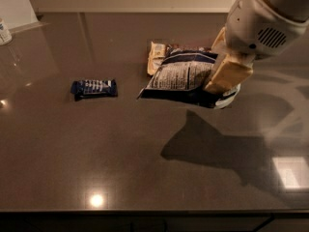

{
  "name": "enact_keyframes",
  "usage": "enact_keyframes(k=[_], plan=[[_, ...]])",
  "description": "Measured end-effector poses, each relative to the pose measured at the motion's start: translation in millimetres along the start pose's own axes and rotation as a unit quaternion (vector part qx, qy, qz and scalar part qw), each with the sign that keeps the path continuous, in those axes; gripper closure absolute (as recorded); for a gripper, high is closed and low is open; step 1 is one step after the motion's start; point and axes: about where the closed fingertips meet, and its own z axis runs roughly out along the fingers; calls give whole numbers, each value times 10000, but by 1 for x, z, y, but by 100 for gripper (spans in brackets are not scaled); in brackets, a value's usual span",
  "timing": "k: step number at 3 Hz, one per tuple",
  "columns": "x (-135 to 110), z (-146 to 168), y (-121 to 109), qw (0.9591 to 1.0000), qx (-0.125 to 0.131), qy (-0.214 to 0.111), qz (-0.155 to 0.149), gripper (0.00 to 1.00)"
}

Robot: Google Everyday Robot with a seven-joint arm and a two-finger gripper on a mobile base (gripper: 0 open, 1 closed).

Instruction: Pick blue chip bag

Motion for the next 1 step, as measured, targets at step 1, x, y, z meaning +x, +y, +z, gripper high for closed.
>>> enact_keyframes(k=[1], plan=[[0, 0, 0, 10000, 1, 0, 0, 100]])
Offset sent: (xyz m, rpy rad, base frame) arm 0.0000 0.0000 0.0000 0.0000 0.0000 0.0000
